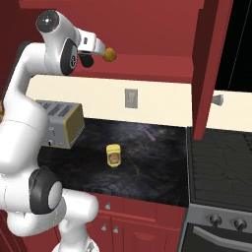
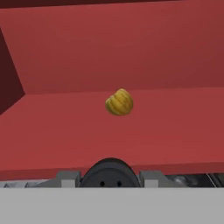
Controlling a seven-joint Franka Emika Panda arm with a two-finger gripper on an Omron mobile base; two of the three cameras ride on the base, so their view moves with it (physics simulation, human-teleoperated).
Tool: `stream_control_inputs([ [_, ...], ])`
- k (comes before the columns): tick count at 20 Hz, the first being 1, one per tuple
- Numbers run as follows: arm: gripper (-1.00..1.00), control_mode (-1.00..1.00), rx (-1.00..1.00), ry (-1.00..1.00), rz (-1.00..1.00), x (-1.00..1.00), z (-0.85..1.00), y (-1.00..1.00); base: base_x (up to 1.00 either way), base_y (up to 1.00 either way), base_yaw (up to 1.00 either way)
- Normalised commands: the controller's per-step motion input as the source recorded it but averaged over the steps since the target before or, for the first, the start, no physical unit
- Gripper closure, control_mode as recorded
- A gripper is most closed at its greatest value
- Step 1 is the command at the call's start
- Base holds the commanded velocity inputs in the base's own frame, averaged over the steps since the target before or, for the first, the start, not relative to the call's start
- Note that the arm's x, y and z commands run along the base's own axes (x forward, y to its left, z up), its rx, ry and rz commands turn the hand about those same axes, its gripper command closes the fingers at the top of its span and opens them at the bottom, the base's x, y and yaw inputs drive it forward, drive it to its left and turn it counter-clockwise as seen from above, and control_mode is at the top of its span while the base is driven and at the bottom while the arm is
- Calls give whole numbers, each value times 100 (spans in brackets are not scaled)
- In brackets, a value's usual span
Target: Pick the mustard and shaker from the counter and place them in the cabinet.
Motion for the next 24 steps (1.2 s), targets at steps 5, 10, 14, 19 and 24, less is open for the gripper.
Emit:
stream_control_inputs([
  [5, 100, -100, 0, 1, 0, 20, -15, 4, 0, 0, 0],
  [10, 100, -100, 0, 0, 0, 16, -23, 1, 0, 0, 0],
  [14, 100, -100, 0, 0, 0, 20, -18, 0, 0, 0, 0],
  [19, 100, -100, 0, 1, 0, 31, -13, 2, 0, 0, 0],
  [24, 100, -100, 0, 2, 0, 37, -8, 4, 0, 0, 0],
])
